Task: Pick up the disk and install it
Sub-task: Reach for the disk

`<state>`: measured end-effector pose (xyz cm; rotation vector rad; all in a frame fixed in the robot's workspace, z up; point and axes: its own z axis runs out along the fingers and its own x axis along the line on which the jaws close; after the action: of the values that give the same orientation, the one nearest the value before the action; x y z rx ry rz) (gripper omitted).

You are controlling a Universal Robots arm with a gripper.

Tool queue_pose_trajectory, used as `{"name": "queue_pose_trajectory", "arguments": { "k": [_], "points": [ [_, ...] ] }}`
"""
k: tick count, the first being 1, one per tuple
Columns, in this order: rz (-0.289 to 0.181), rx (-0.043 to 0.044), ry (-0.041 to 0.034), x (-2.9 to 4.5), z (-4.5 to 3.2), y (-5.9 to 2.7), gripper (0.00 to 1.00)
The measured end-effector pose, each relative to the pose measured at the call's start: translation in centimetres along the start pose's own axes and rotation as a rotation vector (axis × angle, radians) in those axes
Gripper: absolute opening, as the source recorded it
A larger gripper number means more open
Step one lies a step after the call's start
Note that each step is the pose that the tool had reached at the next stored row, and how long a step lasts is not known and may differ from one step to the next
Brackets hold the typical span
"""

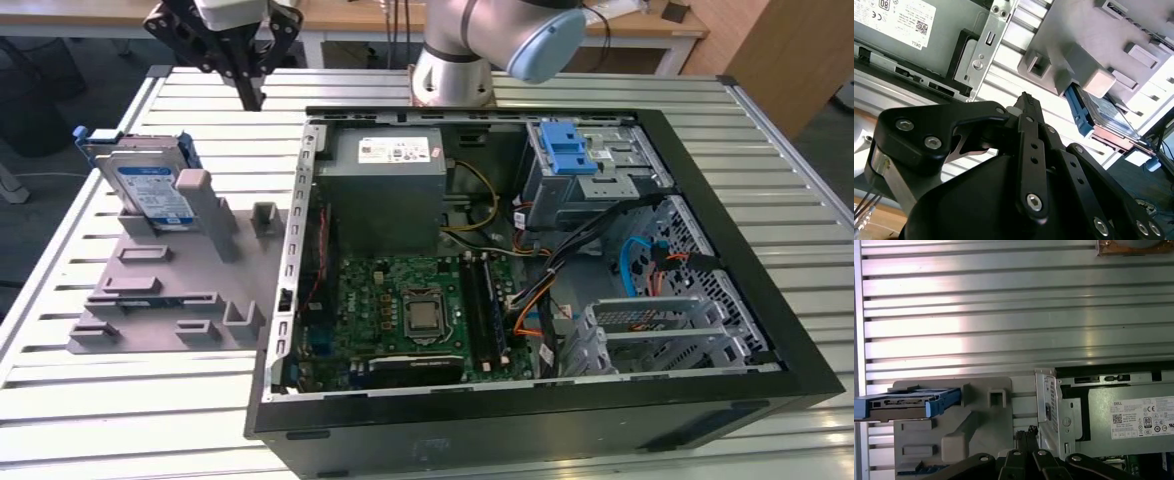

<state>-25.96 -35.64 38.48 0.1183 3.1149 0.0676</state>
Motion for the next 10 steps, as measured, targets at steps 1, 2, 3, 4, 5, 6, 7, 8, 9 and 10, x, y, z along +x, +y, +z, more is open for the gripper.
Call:
{"name": "queue_pose_trajectory", "arguments": {
  "k": [1, 2, 3, 4, 5, 6, 7, 8, 9, 10],
  "points": [
    [0.000, 0.0001, 0.0008, 0.17, 0.00, 0.01, 0.11],
    [0.000, 0.0002, 0.0016, 0.35, 0.01, 0.02, 0.11],
    [0.000, 0.0002, 0.0023, 0.51, 0.01, 0.03, 0.11],
    [0.000, 0.0003, 0.0030, 0.68, 0.02, 0.03, 0.11],
    [0.000, 0.0003, 0.0036, 0.86, 0.03, 0.04, 0.11],
    [0.000, 0.0004, 0.0042, 1.01, 0.03, 0.05, 0.11],
    [0.000, 0.0004, 0.0047, 1.16, 0.04, 0.06, 0.11],
    [0.000, 0.0004, 0.0051, 1.31, 0.05, 0.07, 0.11],
    [0.000, 0.0004, 0.0053, 1.46, 0.06, 0.08, 0.11],
    [0.000, 0.0005, 0.0056, 1.62, 0.07, 0.08, 0.11]
  ]
}}
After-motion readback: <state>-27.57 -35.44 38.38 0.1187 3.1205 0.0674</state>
